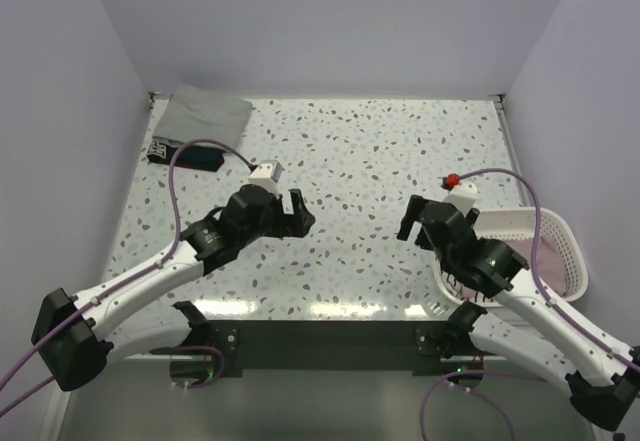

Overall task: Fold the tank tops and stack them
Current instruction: Grab the tank top from the pile

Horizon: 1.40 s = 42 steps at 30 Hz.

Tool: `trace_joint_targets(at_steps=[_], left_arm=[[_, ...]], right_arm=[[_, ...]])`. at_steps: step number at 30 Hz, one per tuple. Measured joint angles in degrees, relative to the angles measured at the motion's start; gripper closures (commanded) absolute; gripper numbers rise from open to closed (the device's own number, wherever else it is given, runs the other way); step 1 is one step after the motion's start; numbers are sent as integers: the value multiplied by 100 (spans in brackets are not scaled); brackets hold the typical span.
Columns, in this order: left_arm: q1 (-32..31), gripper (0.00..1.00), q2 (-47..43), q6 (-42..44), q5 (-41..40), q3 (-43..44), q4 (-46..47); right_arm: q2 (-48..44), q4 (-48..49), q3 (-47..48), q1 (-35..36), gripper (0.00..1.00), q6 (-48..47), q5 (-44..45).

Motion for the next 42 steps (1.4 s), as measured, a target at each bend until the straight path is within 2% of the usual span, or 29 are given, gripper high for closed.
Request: trace_joint_targets(at_steps=[7,12,15,21,24,34,42], left_arm=[[0,0,-31,61,98,216,-164],[0,0,-85,92,238,306,-229],[0,0,-199,92,428,306,-310],[0,0,-269,125,680,321,-437],[0,0,-269,142,750,326,-498],[0,0,-396,195,1023,323,-553],[0,0,-531,293,1056,323,-730]], right_arm=[[286,-820,514,-2,1,328,236],[1156,-1611,1408,-236,2,640,597],[1676,-1786,1751,-1134,1,614,542],[1862,-1915,1755,-4096,1,289,-101],[2090,-1996,1716,-5021,1,264,-350],[2627,-1613,839,-6290,11,485,-155],[2824,-916,149,-6487,16,590,-160]])
